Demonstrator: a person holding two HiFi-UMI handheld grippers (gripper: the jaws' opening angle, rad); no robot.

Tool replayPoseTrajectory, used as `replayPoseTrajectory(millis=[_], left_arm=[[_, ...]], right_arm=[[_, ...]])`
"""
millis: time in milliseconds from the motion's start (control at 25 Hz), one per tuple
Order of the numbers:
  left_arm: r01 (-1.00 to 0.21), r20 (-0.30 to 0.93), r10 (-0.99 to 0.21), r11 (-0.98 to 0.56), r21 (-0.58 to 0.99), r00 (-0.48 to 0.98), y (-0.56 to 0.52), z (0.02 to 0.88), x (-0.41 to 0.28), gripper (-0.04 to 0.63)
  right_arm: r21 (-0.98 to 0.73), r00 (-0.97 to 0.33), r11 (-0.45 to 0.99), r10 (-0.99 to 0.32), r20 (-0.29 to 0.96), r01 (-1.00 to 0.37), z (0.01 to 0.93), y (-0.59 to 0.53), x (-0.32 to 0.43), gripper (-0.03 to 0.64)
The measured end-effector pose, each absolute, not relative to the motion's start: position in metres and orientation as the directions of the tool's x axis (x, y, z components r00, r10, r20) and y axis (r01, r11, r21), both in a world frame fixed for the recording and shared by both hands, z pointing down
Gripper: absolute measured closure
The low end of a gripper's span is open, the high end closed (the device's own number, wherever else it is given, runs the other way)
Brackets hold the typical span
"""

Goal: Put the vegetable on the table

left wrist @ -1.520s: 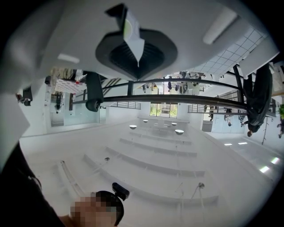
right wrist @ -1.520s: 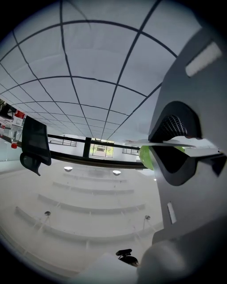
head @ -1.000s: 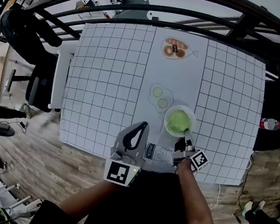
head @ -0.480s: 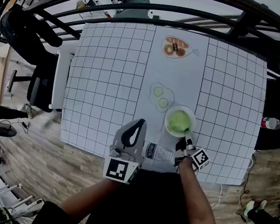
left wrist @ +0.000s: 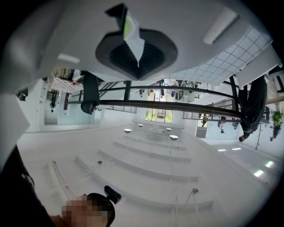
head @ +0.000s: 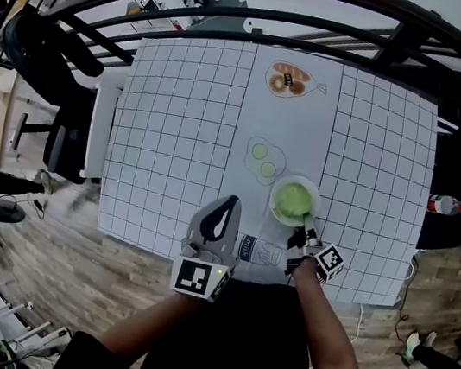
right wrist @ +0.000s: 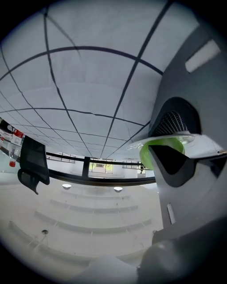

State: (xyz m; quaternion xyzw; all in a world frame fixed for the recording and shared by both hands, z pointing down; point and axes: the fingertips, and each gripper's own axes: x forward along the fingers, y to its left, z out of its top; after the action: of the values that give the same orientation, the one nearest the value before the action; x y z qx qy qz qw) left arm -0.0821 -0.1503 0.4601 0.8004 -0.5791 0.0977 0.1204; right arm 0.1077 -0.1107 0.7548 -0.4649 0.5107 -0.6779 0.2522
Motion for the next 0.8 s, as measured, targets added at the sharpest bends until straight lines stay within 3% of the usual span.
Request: replayPoseTrajectory(millis=[200, 440, 800], left_arm=[[-0.952, 0.286, -0.908, -0.294, 0.087, 0.306, -0.147, 0.46, -0.084, 0.586], [-0.952, 0.284, -0.909, -0.292, 0.091, 0.306, -0.143, 0.461, -0.081, 0.586], [-0.952, 0.261, -0.916, -0.292, 0.089, 0.306, -0.14, 0.454, -0.091, 0.586]], right_arm=[[-0.919, -0.467, -0.344, -0.792, 0.394, -0.193, 0.75, -0.105, 0.102, 0.559], [-0.905, -0.445, -0.372, -0.787, 0.426, -0.209, 0.749, -0.097, 0.108, 0.483], [-0.879, -0.394, -0.411, -0.787, 0.475, -0.241, 0.745, -0.066, 0.134, 0.482]])
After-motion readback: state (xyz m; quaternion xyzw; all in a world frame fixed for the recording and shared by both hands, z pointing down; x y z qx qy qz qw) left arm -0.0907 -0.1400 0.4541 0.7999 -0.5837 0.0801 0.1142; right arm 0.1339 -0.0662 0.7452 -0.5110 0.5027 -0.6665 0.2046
